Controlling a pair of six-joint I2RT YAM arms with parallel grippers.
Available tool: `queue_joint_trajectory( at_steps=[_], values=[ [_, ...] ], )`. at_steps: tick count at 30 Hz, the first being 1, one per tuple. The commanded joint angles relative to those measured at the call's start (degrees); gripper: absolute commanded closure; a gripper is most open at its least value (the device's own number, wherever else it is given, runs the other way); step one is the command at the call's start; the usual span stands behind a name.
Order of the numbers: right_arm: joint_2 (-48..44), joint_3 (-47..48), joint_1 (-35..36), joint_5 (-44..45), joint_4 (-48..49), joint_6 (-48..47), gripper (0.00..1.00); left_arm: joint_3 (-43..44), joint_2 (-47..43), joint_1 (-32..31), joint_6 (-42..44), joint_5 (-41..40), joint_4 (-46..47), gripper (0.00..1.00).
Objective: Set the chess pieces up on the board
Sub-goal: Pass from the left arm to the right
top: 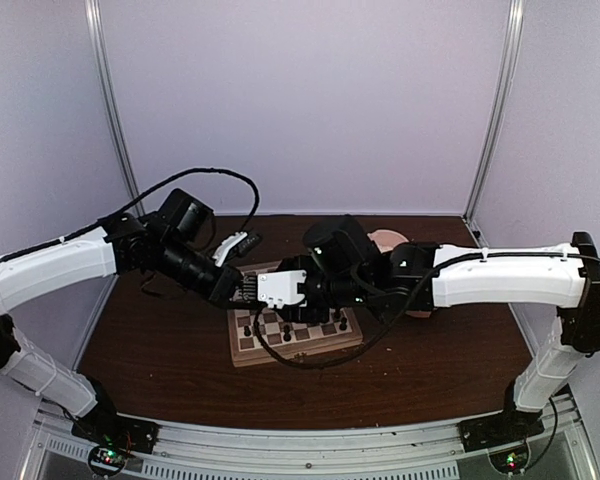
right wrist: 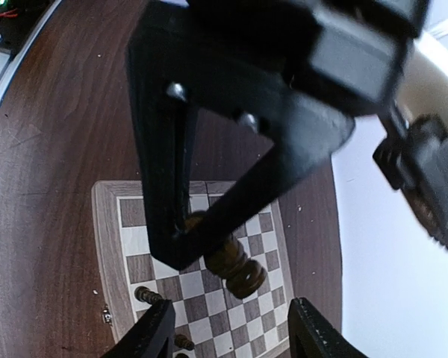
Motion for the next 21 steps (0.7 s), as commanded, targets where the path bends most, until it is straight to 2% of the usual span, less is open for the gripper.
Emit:
queue_joint_trajectory(
  at_steps=[1,6,8,12,15,17,21],
  values=[
    [1.5,2.38,2.83,8.34,-0.73,-6.37,0.46,2.63,2.69,0.27,1.2,2.71,0.04,0.96],
    [4.28,2.36,5.47,13.22,0.97,-8.57,0.47,4.91,5.1,0.26,1.47,4.82,-1.15,0.96],
    [5.32,2.56,6.15,15.08,0.77,-8.74,0.5,4.89,5.5,0.26,1.5,5.23,-1.09,0.95],
    [6.18,2.25,6.43,16.62,1.34,-7.92,0.69,4.28,5.3,0.27,1.57,5.6,-1.3,0.95],
    [5.65,2.02,6.43,16.32,1.69,-7.56,0.79,3.58,4.71,0.27,1.42,5.27,-1.35,0.94],
    [5.52,1.3,6.41,16.1,2.58,-7.91,0.79,3.02,4.35,0.26,1.27,5.07,-1.23,0.94],
    [6.76,1.87,6.38,16.93,2.44,-8.96,0.74,2.75,3.6,0.31,1.37,5.06,-1.96,0.94]
  ],
)
